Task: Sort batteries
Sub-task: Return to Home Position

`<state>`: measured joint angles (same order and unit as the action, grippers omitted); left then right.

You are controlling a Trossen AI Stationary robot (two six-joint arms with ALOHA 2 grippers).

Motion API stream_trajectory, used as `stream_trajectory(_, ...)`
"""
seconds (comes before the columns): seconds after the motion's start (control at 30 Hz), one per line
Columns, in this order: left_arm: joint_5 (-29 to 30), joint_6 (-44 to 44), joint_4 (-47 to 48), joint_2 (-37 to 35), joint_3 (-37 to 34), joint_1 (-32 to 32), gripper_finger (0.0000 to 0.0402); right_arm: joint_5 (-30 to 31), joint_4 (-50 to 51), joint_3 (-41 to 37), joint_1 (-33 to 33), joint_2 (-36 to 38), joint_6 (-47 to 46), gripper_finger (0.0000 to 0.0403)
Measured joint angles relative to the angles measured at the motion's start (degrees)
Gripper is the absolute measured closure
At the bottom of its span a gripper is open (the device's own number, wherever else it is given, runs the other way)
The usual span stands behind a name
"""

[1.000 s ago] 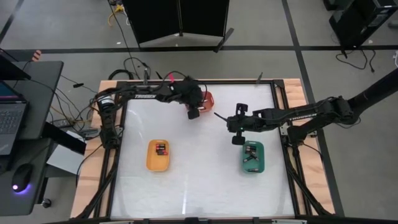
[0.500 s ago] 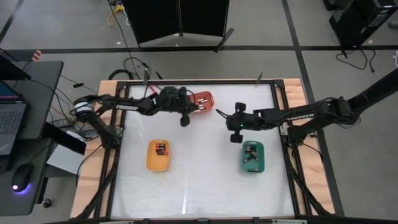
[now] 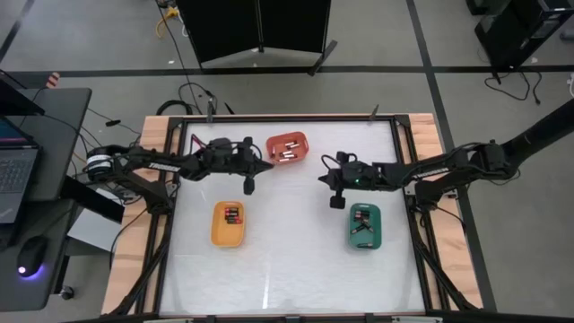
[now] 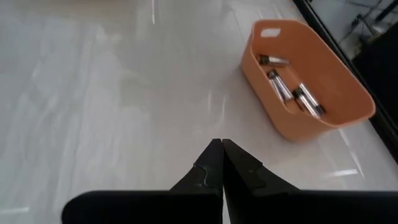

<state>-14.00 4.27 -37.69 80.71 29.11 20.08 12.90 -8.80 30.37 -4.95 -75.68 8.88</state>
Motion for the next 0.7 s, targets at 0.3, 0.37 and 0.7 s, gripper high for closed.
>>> stream_trajectory(0.3, -0.72, -0.42, -6.15, -0.31, -5.06, 0.0, 0.0396, -2.7, -7.02, -3.86, -0.57, 0.02, 0.29, 0.0395)
stream_trajectory(0.37, -0.72, -0.39, -6.03, -0.31, -5.06, 0.0, 0.0396, -2.7, -7.08, -4.23, -0.62, 0.39, 0.28, 0.0395)
stream_trajectory(0.7, -1.74, -0.09, -5.74, -0.92, -5.06, 0.0, 0.0396, -2.68, -7.97, -9.27, -0.75, 9.27, -0.14, 0.0395)
